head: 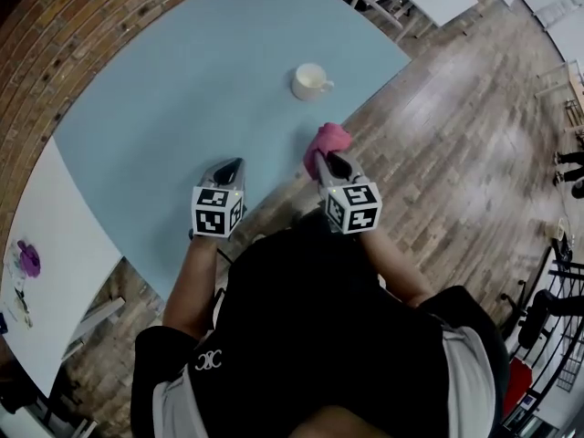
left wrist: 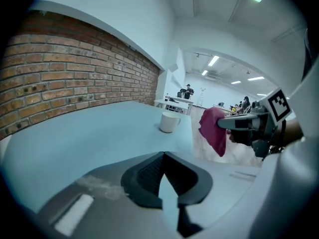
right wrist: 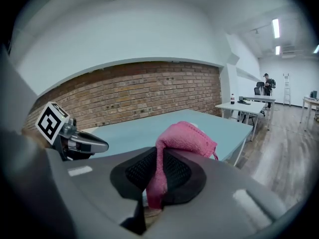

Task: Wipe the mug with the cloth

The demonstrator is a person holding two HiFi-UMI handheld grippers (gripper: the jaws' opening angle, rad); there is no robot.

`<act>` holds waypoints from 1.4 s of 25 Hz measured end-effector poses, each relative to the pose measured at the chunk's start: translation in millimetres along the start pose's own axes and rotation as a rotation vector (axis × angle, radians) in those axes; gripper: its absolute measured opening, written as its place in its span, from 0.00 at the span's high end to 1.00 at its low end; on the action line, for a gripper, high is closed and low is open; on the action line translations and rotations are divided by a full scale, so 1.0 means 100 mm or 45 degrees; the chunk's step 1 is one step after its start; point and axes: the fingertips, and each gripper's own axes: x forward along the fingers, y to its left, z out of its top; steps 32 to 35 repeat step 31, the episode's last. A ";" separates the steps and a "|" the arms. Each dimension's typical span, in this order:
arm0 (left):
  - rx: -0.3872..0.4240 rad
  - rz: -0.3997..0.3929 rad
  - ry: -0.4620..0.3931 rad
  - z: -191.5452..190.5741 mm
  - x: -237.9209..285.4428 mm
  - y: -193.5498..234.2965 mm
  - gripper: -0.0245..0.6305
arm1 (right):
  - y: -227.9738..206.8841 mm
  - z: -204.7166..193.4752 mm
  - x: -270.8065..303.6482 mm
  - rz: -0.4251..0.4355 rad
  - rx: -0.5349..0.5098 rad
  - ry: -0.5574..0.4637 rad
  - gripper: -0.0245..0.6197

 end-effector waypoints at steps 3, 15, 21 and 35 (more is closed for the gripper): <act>-0.007 0.004 -0.001 0.01 0.02 -0.04 0.96 | 0.00 0.00 -0.07 0.015 0.005 -0.008 0.91; 0.062 0.024 0.024 0.07 -0.01 -0.31 0.96 | -0.06 -0.04 -0.14 0.054 0.010 0.023 0.91; 0.043 0.034 0.058 -0.04 0.00 -0.34 0.96 | -0.08 -0.05 -0.15 0.071 0.010 0.032 0.91; 0.025 0.047 0.065 -0.05 -0.01 -0.35 0.96 | -0.08 -0.04 -0.19 0.087 -0.020 0.049 0.91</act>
